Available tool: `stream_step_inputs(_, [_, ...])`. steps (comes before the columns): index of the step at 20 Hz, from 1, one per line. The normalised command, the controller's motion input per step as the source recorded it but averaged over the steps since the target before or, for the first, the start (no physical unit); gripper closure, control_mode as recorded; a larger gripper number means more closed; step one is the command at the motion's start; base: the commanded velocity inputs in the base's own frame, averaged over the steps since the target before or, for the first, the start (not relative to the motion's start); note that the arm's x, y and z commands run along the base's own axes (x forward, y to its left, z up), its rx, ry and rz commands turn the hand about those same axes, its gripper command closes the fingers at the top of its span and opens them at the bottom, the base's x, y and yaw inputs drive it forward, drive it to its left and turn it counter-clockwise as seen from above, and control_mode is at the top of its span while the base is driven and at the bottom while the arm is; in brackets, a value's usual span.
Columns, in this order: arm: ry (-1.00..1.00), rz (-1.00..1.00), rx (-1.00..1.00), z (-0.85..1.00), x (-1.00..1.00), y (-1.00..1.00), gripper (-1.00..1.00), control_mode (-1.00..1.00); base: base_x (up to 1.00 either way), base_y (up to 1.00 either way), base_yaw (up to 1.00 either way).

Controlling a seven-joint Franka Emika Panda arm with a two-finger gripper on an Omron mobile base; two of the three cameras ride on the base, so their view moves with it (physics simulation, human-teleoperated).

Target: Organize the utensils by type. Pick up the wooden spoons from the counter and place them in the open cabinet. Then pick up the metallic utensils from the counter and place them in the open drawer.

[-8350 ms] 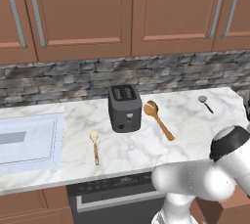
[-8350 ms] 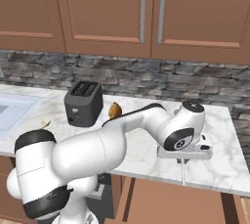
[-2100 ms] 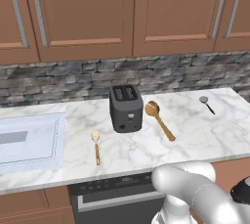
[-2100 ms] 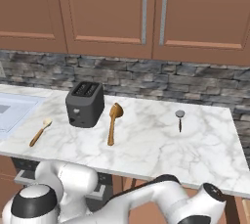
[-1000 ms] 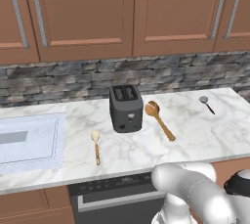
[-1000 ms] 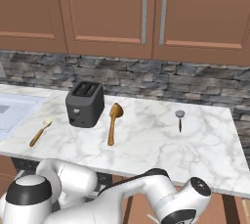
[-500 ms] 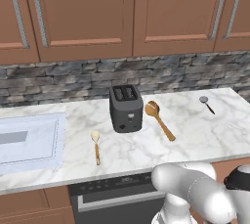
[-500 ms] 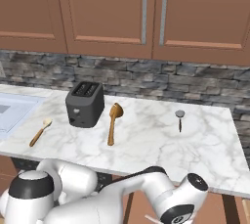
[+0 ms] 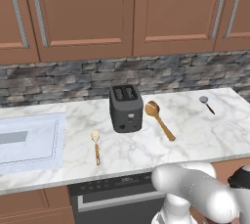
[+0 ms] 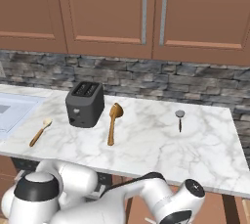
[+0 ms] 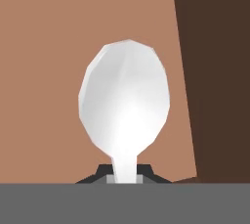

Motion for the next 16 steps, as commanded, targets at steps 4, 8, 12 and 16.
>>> stream_step_inputs(4, [0.00,0.00,-0.01,-0.19,0.27,-0.03,1.00,-1.00,0.00,0.00,0.00])
stream_step_inputs(8, [0.00,0.00,-0.08,-0.24,0.18,-0.14,1.00,-1.00,0.00,0.00,0.00])
stream_step_inputs(12, [0.00,0.00,-0.10,-0.22,0.21,-0.22,1.00,-1.00,0.00,0.00,0.00])
stream_step_inputs(16, [0.00,0.00,-0.07,-0.23,0.11,-0.28,1.00,-1.00,0.00,0.00,0.00])
